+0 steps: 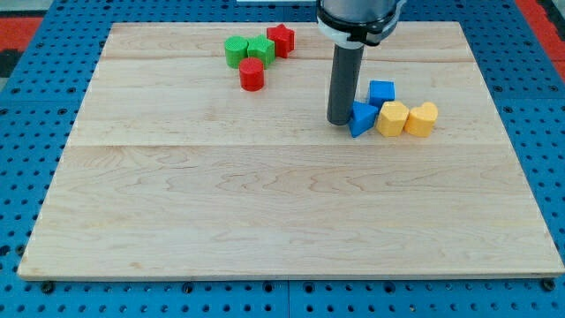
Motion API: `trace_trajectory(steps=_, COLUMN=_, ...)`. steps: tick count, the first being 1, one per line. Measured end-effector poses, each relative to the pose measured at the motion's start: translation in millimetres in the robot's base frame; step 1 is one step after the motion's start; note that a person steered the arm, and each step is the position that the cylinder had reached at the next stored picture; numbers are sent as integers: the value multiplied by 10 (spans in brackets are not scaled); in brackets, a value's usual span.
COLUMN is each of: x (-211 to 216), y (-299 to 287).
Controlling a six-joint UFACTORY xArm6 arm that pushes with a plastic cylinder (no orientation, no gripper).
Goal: Separate blue blocks from the yellow blocks
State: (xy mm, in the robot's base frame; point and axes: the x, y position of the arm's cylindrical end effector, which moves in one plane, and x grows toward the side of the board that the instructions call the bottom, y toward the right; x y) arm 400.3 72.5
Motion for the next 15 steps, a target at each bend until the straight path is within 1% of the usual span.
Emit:
trace_trajectory(steps=1, x=0, y=0)
trace_trajectory(steps=2, x=404, y=-41)
trace_trajectory(steps=3, x=860, y=405)
trace_trajectory(steps=4, x=813, y=555)
trace_trajectory(steps=5, x=787, y=840)
trace_trajectory(steps=6, x=535, y=1795)
trace_trajectory(steps=7, x=-253, y=2177)
trace_trajectory(steps=8, x=-1007, y=2096)
trace_trajectory(steps=10, x=-1393, y=719)
trace_trajectory(steps=11, x=-1194, y=31)
trace_trajectory(steps=12, x=-787, y=430)
trace_trajectory(steps=13, x=-884, y=534)
trace_trajectory(steps=14, x=-569, y=730)
trace_trajectory(steps=15, x=-104, y=265)
